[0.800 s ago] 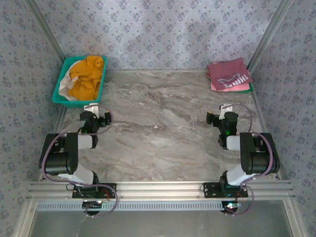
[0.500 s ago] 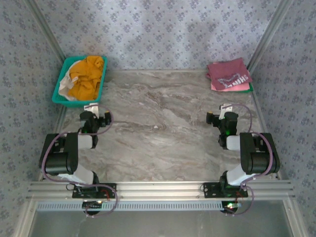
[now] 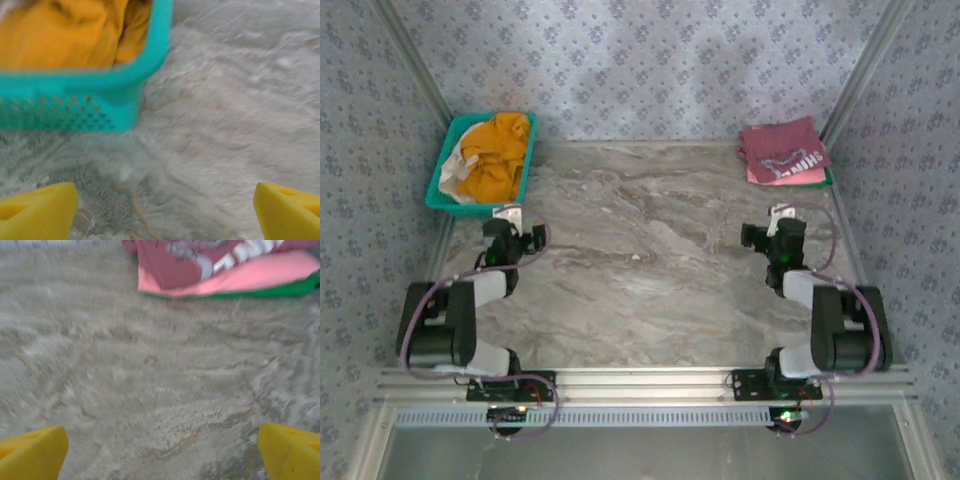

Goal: Fold and stack the t-shirts

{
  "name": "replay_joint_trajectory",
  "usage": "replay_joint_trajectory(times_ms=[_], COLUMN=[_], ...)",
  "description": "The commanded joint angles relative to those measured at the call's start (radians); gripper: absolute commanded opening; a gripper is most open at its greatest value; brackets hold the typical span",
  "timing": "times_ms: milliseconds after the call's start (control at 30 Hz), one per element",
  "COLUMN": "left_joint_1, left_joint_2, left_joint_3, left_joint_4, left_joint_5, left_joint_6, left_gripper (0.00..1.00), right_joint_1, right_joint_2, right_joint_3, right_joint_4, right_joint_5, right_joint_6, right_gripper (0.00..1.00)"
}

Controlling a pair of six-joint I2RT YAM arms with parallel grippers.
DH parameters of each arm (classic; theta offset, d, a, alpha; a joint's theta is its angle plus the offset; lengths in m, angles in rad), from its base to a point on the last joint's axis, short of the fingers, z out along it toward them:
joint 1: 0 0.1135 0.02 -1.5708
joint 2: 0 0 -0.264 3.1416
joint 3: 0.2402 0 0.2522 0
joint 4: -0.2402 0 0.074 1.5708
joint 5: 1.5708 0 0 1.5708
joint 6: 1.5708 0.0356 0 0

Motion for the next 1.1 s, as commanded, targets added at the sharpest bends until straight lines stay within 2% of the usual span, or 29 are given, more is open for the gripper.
replay_joint_trajectory(times_ms=[0, 33, 100, 167, 233, 267, 367, 467, 667, 733, 933, 1067], left_joint_1=[-0.037, -0.025, 0.034, 0.085, 0.099, 0.112, 0.163, 0.196, 0.221, 0.221, 0.243, 0.243], left_joint_2=[-0.290, -0.313, -0.248, -0.085, 0.078, 0.169, 0.437, 0.678, 1.056, 1.109, 1.129, 1.175], left_joint_3=[0.132, 0.200, 0.403, 0.666, 0.898, 1.030, 1.432, 1.812, 2.359, 2.401, 2.232, 2.233], left_joint_4=[-0.182, -0.256, -0.469, -0.710, -0.881, -0.971, -1.214, -1.407, -1.606, -1.609, -1.523, -1.516], left_joint_5=[-0.039, -0.073, -0.048, -0.007, -0.038, -0.050, 0.017, 0.027, 0.060, 0.053, 0.026, 0.035], left_joint_6=[-0.082, -0.124, -0.177, -0.189, -0.147, -0.145, -0.137, -0.128, -0.124, -0.135, -0.170, -0.163], left_gripper=[0.92, 0.92, 0.88, 0.86, 0.86, 0.87, 0.85, 0.83, 0.85, 0.86, 0.89, 0.90], right_joint_1=[0.017, 0.030, 0.073, 0.149, 0.219, 0.245, 0.289, 0.332, 0.382, 0.393, 0.407, 0.410], right_joint_2=[-0.193, -0.200, -0.154, -0.068, 0.004, 0.035, 0.107, 0.129, 0.140, 0.132, 0.122, 0.125], right_joint_3=[0.164, 0.205, 0.331, 0.473, 0.574, 0.613, 0.727, 0.745, 0.735, 0.727, 0.716, 0.715], right_joint_4=[-0.299, -0.349, -0.467, -0.574, -0.621, -0.624, -0.668, -0.661, -0.704, -0.714, -0.740, -0.741], right_joint_5=[-0.004, -0.022, -0.035, -0.022, 0.027, 0.022, -0.024, -0.041, -0.029, -0.012, 0.015, 0.018], right_joint_6=[0.111, 0.121, 0.135, 0.100, 0.076, 0.068, 0.080, 0.089, 0.099, 0.095, 0.081, 0.083], right_gripper=[0.99, 0.98, 0.94, 0.91, 0.91, 0.92, 0.92, 0.93, 0.93, 0.93, 0.94, 0.94])
